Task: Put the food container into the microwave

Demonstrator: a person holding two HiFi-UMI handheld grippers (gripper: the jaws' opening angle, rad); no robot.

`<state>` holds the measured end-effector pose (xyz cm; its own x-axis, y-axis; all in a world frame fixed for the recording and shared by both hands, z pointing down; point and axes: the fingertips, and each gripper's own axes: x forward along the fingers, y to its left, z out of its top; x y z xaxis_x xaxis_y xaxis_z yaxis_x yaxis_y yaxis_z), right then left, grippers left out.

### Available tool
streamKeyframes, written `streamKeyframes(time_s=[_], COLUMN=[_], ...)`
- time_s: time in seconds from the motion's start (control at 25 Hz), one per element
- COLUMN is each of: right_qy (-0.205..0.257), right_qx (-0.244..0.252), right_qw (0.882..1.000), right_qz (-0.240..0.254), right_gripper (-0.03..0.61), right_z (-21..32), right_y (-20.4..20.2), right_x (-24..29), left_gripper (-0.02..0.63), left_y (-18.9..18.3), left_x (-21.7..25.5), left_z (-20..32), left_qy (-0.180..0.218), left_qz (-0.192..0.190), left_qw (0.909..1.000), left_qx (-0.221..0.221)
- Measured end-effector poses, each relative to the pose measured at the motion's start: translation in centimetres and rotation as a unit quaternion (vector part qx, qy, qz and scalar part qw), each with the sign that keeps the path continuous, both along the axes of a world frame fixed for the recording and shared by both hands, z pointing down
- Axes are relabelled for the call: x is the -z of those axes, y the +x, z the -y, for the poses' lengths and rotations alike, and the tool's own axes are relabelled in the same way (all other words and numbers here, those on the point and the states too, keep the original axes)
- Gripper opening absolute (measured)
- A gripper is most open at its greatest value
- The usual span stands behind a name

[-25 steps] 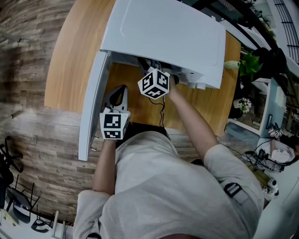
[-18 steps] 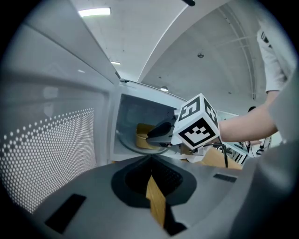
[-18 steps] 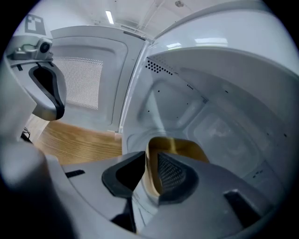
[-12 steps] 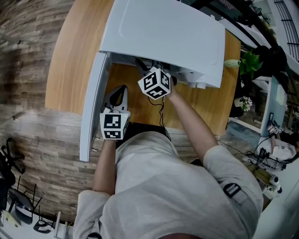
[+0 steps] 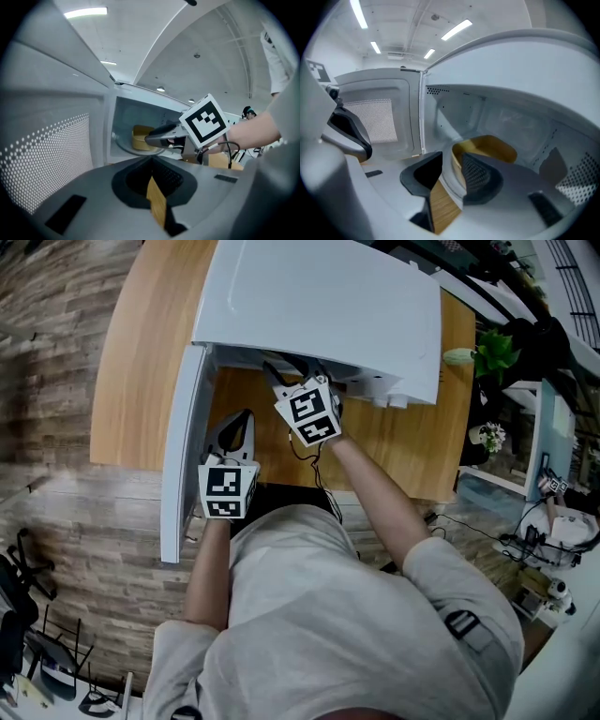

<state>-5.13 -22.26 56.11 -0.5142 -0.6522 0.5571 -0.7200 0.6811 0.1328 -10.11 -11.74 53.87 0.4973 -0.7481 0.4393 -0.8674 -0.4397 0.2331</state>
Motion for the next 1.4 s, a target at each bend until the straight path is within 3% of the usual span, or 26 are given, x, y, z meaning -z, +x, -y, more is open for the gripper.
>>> streamKeyframes(time_s=[0.28,0.44,0.8,1.12,1.4], right_qy=[0.021,0.019,-0.011,0.005,0.036], right_qx=[-0.047,-0.082,-0.148,-0.206,-0.222], right_qw=[0.999,0.996,0.987,0.976,0.971], right_qz=[0.016,0.023,0.054,0.066,0.085], right_gripper=[0.116,0.005,0.005,0.003,0.003], right_z=[-2.4,-4.4,-10.3,-13.1,-13.1], right_y=[1.9,3.6,6.7,10.8,13.7], right_x=[1.3,1.2,1.8,3.7,6.6], left_gripper=[0.012,0.012,0.012,0.012,0.012], left_y=[0.9,1.6,2.5,4.9,6.9], left_x=[0.5,0.8,1.6,3.2,5.2], left_z=[-0.6,-1.3,-2.9,-2.9,-2.3], left_qy=[0.004,0.012,0.025,0.035,0.046], left_qz=[-0.002,-0.002,-0.013,-0.015,-0.016], left_qw=[0.9997,0.999,0.9974,0.9953,0.9951], left_qx=[-0.024,-0.044,-0.067,-0.089,-0.086])
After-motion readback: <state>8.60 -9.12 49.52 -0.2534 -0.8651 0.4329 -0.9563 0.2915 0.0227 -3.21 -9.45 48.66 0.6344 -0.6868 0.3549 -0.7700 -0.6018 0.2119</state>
